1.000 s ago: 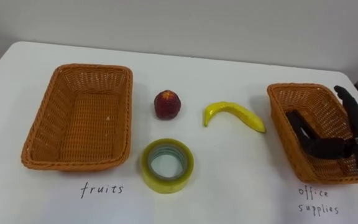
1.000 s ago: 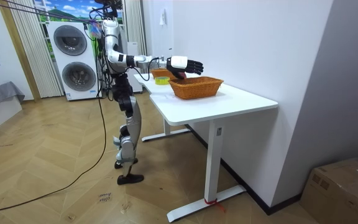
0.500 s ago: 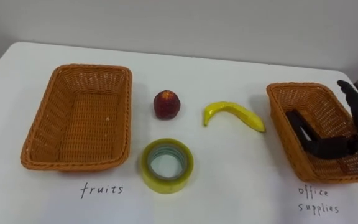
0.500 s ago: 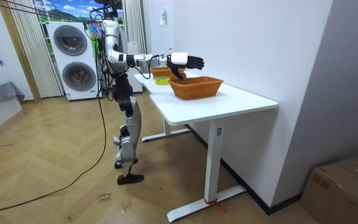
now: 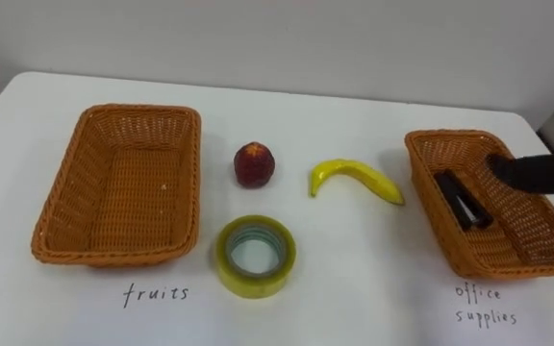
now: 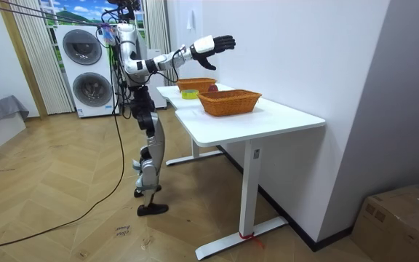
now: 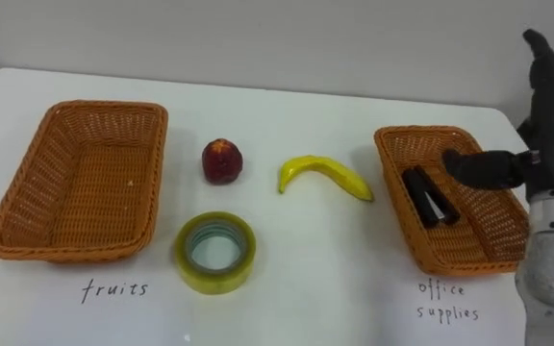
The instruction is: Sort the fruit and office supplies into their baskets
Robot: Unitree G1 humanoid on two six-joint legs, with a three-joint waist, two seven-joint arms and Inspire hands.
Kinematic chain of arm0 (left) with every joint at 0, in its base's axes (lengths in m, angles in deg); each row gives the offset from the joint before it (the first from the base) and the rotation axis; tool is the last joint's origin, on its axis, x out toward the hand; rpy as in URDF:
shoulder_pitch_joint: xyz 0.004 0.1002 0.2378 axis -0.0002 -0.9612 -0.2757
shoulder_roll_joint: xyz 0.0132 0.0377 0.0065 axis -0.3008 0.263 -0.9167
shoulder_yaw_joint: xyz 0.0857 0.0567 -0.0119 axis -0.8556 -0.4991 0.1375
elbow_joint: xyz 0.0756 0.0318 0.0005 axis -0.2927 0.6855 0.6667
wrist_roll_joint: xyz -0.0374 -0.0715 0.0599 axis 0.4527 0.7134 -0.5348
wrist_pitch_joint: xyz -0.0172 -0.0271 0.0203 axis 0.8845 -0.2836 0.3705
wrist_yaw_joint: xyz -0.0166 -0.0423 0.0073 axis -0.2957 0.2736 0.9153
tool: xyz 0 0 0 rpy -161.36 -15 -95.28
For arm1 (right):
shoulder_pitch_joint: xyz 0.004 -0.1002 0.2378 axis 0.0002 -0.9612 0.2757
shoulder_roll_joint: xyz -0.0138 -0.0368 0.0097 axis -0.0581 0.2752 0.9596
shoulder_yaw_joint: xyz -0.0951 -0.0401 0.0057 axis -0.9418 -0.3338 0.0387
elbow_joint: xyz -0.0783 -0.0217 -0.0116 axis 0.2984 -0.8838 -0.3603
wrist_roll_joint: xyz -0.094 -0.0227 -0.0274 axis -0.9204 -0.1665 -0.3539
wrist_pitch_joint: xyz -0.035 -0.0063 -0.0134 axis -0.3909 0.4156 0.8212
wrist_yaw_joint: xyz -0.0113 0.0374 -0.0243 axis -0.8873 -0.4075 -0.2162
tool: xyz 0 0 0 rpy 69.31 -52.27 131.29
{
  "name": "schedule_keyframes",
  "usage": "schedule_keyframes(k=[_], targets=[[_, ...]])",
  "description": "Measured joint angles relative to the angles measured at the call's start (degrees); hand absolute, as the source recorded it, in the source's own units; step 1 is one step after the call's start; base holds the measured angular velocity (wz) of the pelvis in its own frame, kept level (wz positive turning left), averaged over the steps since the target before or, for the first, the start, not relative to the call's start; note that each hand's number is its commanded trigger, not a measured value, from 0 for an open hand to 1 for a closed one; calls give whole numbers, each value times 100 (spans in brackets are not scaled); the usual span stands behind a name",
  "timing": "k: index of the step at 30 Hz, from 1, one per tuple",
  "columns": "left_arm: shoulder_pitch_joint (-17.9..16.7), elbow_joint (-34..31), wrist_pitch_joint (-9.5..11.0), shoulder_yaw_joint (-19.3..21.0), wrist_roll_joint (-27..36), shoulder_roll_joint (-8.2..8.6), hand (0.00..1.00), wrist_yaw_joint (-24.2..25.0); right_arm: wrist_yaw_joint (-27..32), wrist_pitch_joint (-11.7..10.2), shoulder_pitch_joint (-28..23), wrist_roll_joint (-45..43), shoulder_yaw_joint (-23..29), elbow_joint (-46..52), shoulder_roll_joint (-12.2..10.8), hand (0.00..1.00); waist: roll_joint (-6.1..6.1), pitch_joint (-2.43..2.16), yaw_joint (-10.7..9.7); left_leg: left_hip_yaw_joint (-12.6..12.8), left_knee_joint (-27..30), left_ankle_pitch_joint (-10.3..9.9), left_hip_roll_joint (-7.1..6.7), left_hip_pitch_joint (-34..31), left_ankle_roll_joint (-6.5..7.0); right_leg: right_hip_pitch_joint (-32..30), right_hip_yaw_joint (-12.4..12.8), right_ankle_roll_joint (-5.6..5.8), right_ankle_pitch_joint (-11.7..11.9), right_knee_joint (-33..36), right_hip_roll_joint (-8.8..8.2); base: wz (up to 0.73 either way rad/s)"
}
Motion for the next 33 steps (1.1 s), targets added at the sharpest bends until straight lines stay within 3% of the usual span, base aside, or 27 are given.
schedule_keyframes(k=[6, 11, 15, 19, 27, 33], targets=[[-1, 64, 2, -141, -6, 0, 0, -89, 2, 4, 88, 213, -52, 302, 0, 0, 82, -9, 14, 11, 6, 0, 0, 2, 0, -3, -6, 0, 0, 11, -1, 0], [56, 55, -7, -164, -42, -7, 0, -76, 5, 7, 204, 472, -334, 303, 0, 0, 24, 0, 81, -30, 39, 0, -1, -51, 0, -16, -39, 0, 0, 7, -5, 3], [136, 9, -111, -211, -46, -24, 0, -67, 5, 14, 307, 904, -525, 303, 0, 0, -50, -25, 183, -88, 81, 0, -6, -132, 0, -53, -106, 0, 0, 7, -17, 7], [153, 9, -118, -255, -37, -25, 0, -66, -10, 13, 478, 1277, -738, 306, -6, 0, -40, -23, 191, -149, 110, 0, -7, -169, 0, -39, -195, 0, 0, 6, -25, 12], [163, -150, -207, -440, 0, 81, 0, -71, -185, 18, 516, 1554, -1269, 281, -326, 0, 109, -31, 332, -234, 125, 1, -15, -227, 0, -65, -250, 0, 0, -3, -32, 3], [63, -210, -203, -570, 6, 123, 0, -68, -392, 9, 512, 1746, -1476, 143, -369, 0, 109, -25, 347, -361, 135, 4, -21, -225, 0, -7, -334, 0, 0, -13, -38, 11]])
